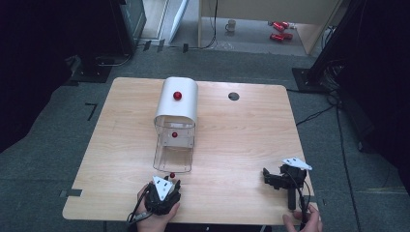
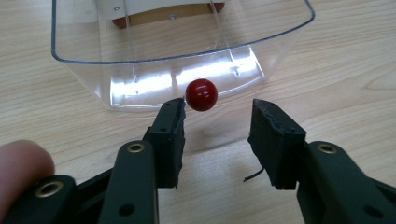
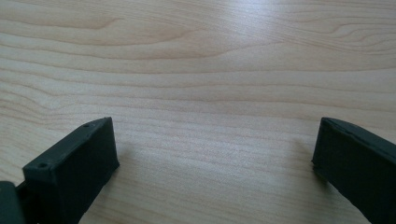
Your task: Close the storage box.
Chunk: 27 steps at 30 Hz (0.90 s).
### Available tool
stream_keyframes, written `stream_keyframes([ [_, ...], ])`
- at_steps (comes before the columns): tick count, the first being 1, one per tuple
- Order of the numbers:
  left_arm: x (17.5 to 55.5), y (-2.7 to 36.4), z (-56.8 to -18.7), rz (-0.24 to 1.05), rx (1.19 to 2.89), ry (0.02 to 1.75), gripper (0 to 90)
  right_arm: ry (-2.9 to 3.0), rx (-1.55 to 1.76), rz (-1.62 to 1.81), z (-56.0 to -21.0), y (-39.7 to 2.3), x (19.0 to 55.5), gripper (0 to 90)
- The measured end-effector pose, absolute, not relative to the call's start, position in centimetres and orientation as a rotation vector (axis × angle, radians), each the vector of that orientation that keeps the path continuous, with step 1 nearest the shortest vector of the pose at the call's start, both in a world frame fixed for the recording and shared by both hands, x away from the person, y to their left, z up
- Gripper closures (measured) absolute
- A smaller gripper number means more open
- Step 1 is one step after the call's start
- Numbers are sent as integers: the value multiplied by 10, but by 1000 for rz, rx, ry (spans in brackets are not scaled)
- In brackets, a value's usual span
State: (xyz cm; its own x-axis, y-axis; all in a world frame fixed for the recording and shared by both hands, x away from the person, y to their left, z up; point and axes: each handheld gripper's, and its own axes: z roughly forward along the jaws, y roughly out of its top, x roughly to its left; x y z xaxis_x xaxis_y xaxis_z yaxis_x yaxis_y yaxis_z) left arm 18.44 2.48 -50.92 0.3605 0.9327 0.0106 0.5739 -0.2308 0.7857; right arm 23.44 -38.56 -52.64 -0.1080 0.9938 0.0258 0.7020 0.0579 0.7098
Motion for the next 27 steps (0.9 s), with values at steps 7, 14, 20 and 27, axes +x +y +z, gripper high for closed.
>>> stream_keyframes([
  [7, 193, 28, -510, 619, 1914, 1316, 646, 1864, 1689, 802, -526, -386, 234, 0],
  [14, 197, 28, -511, 615, 1923, 1322, 692, 1864, 1689, 802, -526, -386, 234, 0],
  [20, 198, 28, -511, 605, 1923, 1318, 739, 1864, 1690, 802, -526, -386, 234, 0],
  [27, 199, 27, -513, 606, 1930, 1333, 692, 1863, 1689, 802, -526, -386, 234, 0],
])
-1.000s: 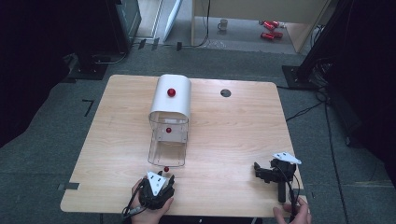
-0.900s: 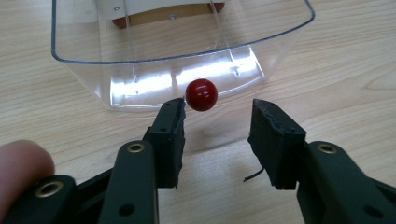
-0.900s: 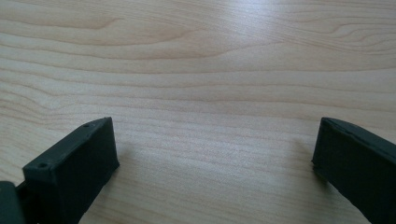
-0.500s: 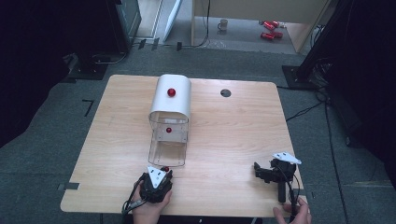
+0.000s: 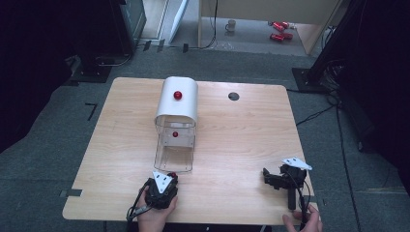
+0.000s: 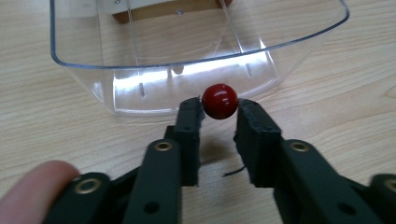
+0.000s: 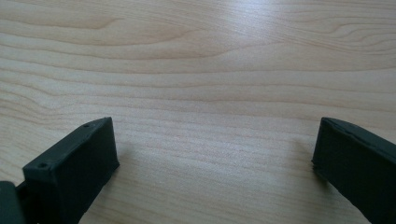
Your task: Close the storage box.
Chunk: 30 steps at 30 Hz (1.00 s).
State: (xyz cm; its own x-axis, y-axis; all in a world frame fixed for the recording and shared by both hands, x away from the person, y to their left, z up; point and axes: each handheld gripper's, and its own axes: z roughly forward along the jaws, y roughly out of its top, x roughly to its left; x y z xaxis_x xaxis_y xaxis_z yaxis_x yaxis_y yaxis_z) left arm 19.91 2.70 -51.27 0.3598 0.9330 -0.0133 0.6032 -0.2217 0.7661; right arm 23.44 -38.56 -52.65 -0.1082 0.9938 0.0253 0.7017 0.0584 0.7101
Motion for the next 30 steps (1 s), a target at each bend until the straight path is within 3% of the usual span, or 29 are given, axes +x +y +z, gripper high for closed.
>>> stream_keyframes([
  [2, 200, 26, -513, 609, 1927, 1346, 638, 1864, 1689, 802, -526, -386, 234, 0],
  [5, 201, 26, -513, 605, 1925, 1352, 627, 1863, 1690, 802, -526, -386, 234, 0],
  [14, 201, 26, -511, 597, 1912, 1342, 736, 1863, 1690, 802, -526, -386, 234, 0],
  [30, 208, 30, -494, 616, 1881, 1277, 755, 1864, 1689, 802, -526, -386, 234, 0],
])
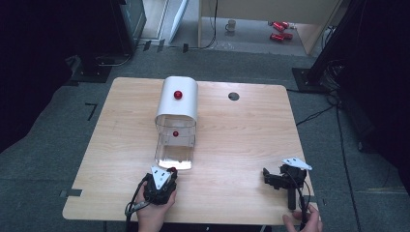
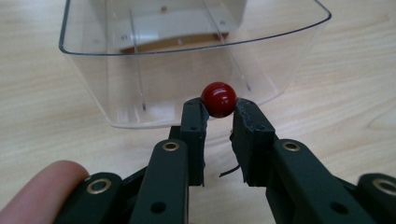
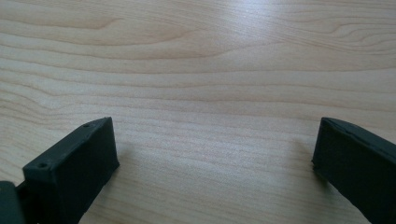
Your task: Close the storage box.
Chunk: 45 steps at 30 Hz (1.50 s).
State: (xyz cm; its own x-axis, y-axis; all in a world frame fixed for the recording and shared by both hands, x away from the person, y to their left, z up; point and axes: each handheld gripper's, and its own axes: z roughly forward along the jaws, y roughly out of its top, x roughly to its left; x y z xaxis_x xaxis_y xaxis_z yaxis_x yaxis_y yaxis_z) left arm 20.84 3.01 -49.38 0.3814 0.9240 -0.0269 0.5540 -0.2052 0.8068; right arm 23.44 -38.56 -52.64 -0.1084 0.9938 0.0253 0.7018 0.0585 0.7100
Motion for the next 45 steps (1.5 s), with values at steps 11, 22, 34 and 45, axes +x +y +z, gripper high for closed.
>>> stream_keyframes([
  [11, 224, 32, -487, 631, 1883, 1269, 756, 1864, 1688, 802, -526, -386, 234, 0],
  [22, 245, 28, -490, 662, 1905, 1263, 755, 1864, 1688, 802, -526, -386, 234, 0],
  [34, 272, 21, -492, 672, 1911, 1277, 754, 1864, 1688, 802, -526, -386, 234, 0],
  [45, 292, 14, -491, 691, 1911, 1283, 754, 1864, 1688, 802, -526, -386, 234, 0],
])
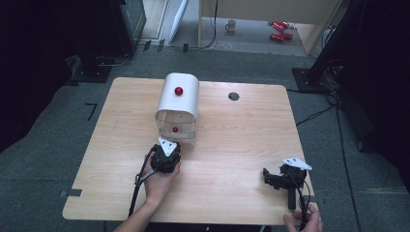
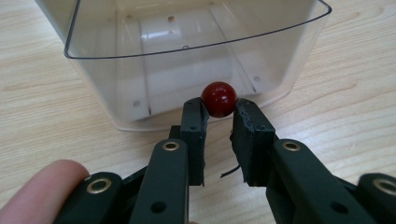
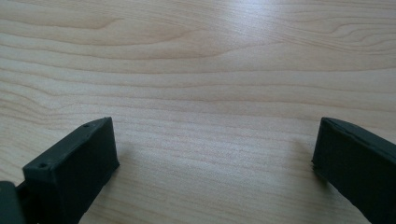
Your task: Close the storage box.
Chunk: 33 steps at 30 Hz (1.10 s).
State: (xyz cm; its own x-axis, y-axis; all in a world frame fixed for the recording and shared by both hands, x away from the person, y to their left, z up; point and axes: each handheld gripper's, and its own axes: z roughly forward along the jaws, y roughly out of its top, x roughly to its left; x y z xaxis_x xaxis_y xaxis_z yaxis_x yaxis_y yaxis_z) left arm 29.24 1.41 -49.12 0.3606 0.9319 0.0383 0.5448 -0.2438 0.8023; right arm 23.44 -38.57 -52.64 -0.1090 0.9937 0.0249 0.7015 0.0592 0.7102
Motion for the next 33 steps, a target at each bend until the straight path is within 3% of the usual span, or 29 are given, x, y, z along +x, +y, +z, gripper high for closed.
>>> stream_keyframes([
  [24, 303, 12, -495, 691, 1889, 1279, 734, 1864, 1689, 802, -526, -386, 234, 0],
  [28, 302, 12, -495, 676, 1899, 1263, 633, 1864, 1689, 802, -526, -386, 234, 0],
  [33, 298, 14, -496, 617, 1946, 1262, 338, 1864, 1689, 802, -526, -386, 234, 0],
])
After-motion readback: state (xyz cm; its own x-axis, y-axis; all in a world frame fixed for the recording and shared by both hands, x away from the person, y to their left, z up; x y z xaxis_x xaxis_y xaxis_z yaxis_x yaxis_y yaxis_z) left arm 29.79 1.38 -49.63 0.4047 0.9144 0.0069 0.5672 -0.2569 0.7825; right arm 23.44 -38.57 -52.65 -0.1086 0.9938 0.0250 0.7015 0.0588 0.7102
